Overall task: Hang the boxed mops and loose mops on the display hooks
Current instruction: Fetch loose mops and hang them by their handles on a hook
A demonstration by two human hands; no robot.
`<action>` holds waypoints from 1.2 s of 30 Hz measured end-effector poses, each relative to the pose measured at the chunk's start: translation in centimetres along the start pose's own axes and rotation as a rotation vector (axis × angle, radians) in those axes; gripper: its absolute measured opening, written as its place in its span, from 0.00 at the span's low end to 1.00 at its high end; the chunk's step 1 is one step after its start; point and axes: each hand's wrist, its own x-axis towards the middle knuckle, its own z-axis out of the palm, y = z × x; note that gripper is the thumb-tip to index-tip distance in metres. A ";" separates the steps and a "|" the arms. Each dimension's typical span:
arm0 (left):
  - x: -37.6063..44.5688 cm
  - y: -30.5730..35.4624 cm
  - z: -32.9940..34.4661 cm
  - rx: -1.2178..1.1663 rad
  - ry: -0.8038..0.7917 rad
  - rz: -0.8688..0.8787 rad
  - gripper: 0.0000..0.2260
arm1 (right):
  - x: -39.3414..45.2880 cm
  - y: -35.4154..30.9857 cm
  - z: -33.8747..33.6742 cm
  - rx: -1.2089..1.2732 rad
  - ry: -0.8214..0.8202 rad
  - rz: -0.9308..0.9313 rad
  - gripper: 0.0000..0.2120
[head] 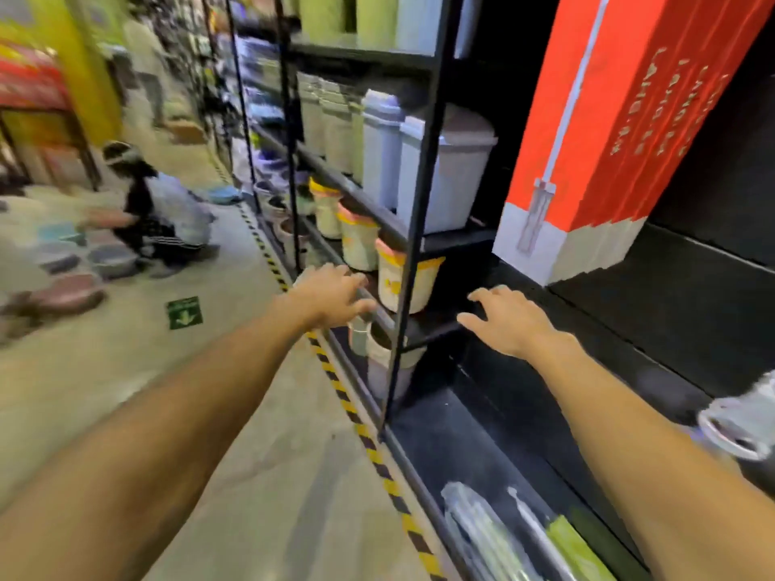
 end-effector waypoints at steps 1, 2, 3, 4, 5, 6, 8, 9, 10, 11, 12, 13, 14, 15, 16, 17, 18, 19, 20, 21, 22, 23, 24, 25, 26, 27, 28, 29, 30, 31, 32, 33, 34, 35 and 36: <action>-2.1 -2.9 0.2 -0.006 -0.013 -0.060 0.28 | 1.1 -3.3 0.2 -0.002 -0.004 -0.069 0.27; -4.2 -5.5 0.5 -0.021 -0.026 -0.114 0.28 | 2.3 -6.6 0.5 -0.010 -0.011 -0.140 0.26; -6.3 -8.1 0.8 -0.038 -0.037 -0.165 0.28 | 3.3 -10.0 0.9 -0.022 -0.024 -0.211 0.26; -8.4 -10.7 1.2 -0.050 -0.042 -0.220 0.28 | 4.3 -13.6 1.4 -0.034 -0.037 -0.283 0.26; -10.3 -13.2 1.7 -0.056 -0.042 -0.273 0.28 | 5.2 -17.0 1.8 -0.044 -0.054 -0.348 0.27; -12.3 -15.5 2.2 -0.057 -0.038 -0.328 0.28 | 5.9 -20.5 2.3 -0.052 -0.072 -0.416 0.28; -16.4 -20.2 3.3 -0.050 -0.030 -0.447 0.28 | 7.2 -27.9 3.3 -0.056 -0.111 -0.546 0.29; -18.4 -22.4 3.9 -0.038 -0.034 -0.506 0.28 | 7.8 -31.5 3.7 -0.057 -0.127 -0.603 0.28; -20.5 -24.6 4.4 -0.028 -0.045 -0.562 0.28 | 8.3 -35.1 4.3 -0.058 -0.136 -0.655 0.28; -22.4 -26.8 5.0 -0.022 -0.057 -0.613 0.29 | 8.9 -38.6 4.8 -0.057 -0.141 -0.701 0.28; -24.4 -29.1 5.5 -0.025 -0.066 -0.662 0.28 | 9.5 -42.2 5.4 -0.049 -0.146 -0.748 0.28; -26.3 -31.4 6.0 -0.032 -0.070 -0.712 0.28 | 10.0 -45.8 6.0 -0.038 -0.148 -0.796 0.28; -28.2 -33.8 6.6 -0.040 -0.070 -0.765 0.27 | 10.5 -49.3 6.6 -0.028 -0.149 -0.840 0.28; -30.1 -36.2 7.0 -0.045 -0.069 -0.822 0.27 | 10.9 -52.7 7.1 -0.022 -0.152 -0.879 0.28; -31.8 -38.4 7.5 -0.052 -0.066 -0.878 0.26 | 11.2 -56.1 7.7 -0.017 -0.156 -0.917 0.28; -33.4 -40.3 7.9 -0.061 -0.058 -0.920 0.25 | 11.3 -59.2 8.1 -0.008 -0.156 -0.955 0.27; -34.7 -42.1 8.1 -0.074 -0.046 -0.943 0.24 | 11.4 -62.1 8.6 0.011 -0.151 -0.989 0.27; -35.7 -43.7 8.3 -0.083 -0.026 -0.950 0.23 | 11.5 -64.6 9.1 0.039 -0.144 -1.012 0.26; -36.3 -45.1 8.4 -0.086 -0.005 -0.955 0.22 | 11.5 -66.8 9.6 0.062 -0.142 -1.027 0.26; -36.7 -46.4 8.5 -0.085 0.010 -0.961 0.22 | 11.7 -68.7 10.1 0.074 -0.148 -1.042 0.25; -36.8 -47.5 8.6 -0.077 0.009 -0.966 0.22 | 12.0 -70.4 10.5 0.075 -0.162 -1.056 0.24; -36.8 -48.7 8.8 -0.068 -0.005 -0.967 0.23 | 12.5 -71.9 10.8 0.068 -0.181 -1.069 0.24; -36.8 -49.9 9.1 -0.066 -0.022 -0.971 0.23 | 13.0 -73.3 11.0 0.061 -0.200 -1.081 0.23; -36.9 -51.2 9.5 -0.066 -0.030 -0.985 0.23 | 13.6 -74.6 11.2 0.059 -0.211 -1.094 0.23; -36.9 -52.6 9.9 -0.067 -0.037 -1.006 0.24 | 14.4 -75.9 11.4 0.060 -0.219 -1.105 0.23; -36.9 -54.0 10.3 -0.068 -0.046 -1.026 0.24 | 15.3 -77.1 11.7 0.058 -0.224 -1.115 0.23; -36.7 -55.3 10.7 -0.071 -0.061 -1.043 0.24 | 16.4 -78.2 12.0 0.052 -0.229 -1.124 0.23; -36.3 -56.6 11.2 -0.076 -0.075 -1.053 0.24 | 17.5 -79.2 12.4 0.047 -0.236 -1.132 0.23; -35.8 -57.8 11.7 -0.082 -0.088 -1.060 0.24 | 18.7 -80.2 12.9 0.046 -0.245 -1.136 0.23; -35.2 -59.1 12.2 -0.084 -0.098 -1.064 0.24 | 20.0 -81.2 13.3 0.044 -0.252 -1.140 0.23; -34.6 -60.3 12.7 -0.082 -0.106 -1.072 0.24 | 21.4 -82.3 13.7 0.037 -0.259 -1.143 0.23; -34.0 -61.7 13.2 -0.087 -0.113 -1.085 0.24 | 22.9 -83.4 14.0 0.028 -0.260 -1.151 0.23; -33.4 -63.1 13.7 -0.103 -0.121 -1.101 0.24 | 24.4 -84.6 14.2 0.023 -0.265 -1.162 0.23; -32.8 -64.5 14.3 -0.125 -0.128 -1.119 0.24 | 25.9 -85.8 14.5 0.021 -0.269 -1.177 0.23; -32.2 -65.9 14.8 -0.142 -0.130 -1.141 0.24 | 27.5 -87.0 14.9 0.022 -0.272 -1.196 0.23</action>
